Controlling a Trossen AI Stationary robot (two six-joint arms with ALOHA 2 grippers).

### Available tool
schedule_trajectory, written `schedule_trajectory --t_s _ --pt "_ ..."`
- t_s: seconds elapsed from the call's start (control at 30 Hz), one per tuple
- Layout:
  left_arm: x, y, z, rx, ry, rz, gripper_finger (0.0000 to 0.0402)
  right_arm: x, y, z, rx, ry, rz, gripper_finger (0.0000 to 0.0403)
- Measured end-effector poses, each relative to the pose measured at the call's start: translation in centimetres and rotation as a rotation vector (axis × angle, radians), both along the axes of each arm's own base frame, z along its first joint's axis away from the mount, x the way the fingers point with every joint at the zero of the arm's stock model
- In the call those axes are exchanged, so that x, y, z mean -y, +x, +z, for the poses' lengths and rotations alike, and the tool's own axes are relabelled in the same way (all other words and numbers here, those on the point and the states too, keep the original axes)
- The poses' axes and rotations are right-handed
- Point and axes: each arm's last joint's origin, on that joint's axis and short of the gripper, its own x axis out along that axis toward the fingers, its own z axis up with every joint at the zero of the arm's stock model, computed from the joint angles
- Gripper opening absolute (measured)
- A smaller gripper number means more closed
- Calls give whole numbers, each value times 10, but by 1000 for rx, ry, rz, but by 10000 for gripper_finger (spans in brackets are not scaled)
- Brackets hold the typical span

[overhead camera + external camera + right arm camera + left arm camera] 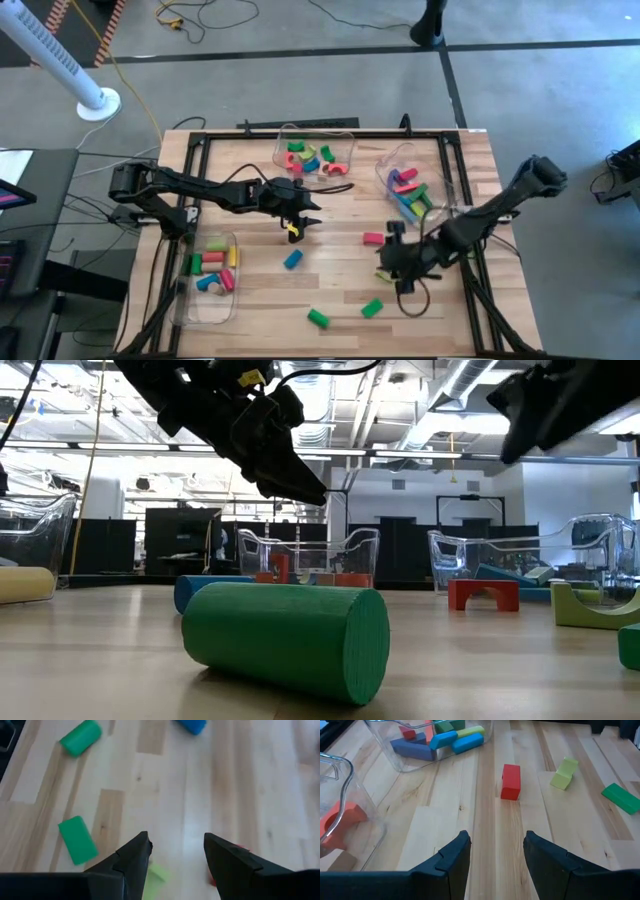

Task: Sort blocks by size
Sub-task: Put the red arch block into the middle transparent bin

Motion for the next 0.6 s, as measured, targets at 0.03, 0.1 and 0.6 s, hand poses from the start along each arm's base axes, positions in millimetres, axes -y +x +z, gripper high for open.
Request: schedule_trajectory --t_s 0.03,0.1,0.6 --pt "0 0 0 0 0 0 175 -3 2 -6 -20 -8 1 218" --pt "0 0 0 0 0 0 175 -9 4 -16 -53 -16 -6 218" --pt "0 0 0 0 0 0 176 4 -1 -41 -189 -154 -235 218"
